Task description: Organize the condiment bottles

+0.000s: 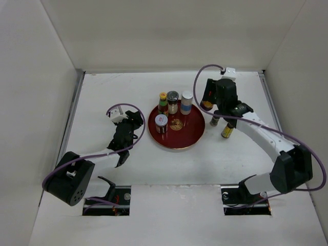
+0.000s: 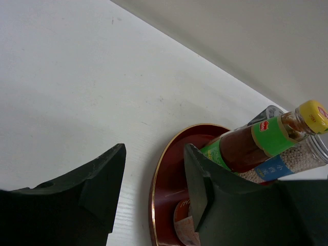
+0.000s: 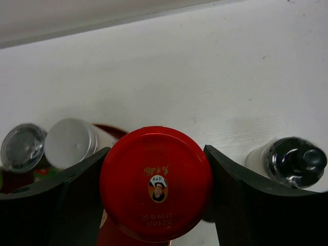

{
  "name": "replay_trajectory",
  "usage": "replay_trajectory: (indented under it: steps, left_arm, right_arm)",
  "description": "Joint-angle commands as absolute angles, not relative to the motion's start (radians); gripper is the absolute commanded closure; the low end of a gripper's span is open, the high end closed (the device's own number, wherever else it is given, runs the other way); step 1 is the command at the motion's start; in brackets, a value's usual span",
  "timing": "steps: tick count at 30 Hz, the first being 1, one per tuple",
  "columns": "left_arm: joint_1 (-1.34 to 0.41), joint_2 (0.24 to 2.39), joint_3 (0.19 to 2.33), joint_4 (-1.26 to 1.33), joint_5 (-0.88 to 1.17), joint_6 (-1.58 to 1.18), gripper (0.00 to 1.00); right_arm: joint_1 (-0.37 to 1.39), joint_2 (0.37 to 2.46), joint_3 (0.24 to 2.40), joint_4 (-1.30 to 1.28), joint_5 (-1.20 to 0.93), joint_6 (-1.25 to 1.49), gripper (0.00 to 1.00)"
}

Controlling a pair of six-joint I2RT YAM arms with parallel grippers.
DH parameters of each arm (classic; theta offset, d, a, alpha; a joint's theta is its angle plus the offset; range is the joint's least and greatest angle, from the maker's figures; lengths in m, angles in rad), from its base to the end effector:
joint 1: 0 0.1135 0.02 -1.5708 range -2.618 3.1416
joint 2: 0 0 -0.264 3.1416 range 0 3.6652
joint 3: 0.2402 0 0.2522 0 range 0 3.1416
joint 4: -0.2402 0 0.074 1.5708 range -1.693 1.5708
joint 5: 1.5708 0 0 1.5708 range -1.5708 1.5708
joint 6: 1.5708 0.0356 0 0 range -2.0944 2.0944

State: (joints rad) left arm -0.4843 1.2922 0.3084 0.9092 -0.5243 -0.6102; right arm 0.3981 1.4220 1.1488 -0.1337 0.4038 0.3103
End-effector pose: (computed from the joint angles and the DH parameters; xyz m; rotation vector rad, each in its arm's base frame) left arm 0.2185 -0.0948 0.1888 -0.4989 1.5737 -0.4065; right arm 0.3105 0.1154 0.3240 0.1747 1.9361 0.0698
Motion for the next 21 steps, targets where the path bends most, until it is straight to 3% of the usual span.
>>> replay_trajectory:
  steps: [1, 8, 17, 20, 21]
  left_arm:
    - [-0.478, 1.276, 0.324, 0.945, -0.525, -0.621, 0.53]
    - [-0.476, 1.273, 0.328, 0.943, -0.528, -0.626, 0.47]
    - [-0.519, 1.025, 0.463, 0.594, -0.568, -0.675, 0.18]
    - [-0.530, 0.916, 0.506, 0.479, -0.601, -0.692, 0.00]
    - [-0.536, 0.876, 0.518, 0.447, -0.617, -0.695, 0.00]
  right_arm:
    - [0.453, 1.345, 1.097, -0.029, 0.466, 0.330, 0.47]
    - [0.614, 1.308, 1.006, -0.018, 0.434, 0.359, 0.47]
    - [0.749, 1.512, 1.114, 0.077, 0.422, 0.335, 0.46]
    - [0.758, 1.574, 1.149, 0.104, 0.455, 0.293, 0.45]
    - [0.762, 1.592, 1.158, 0.112, 0.462, 0.275, 0.44]
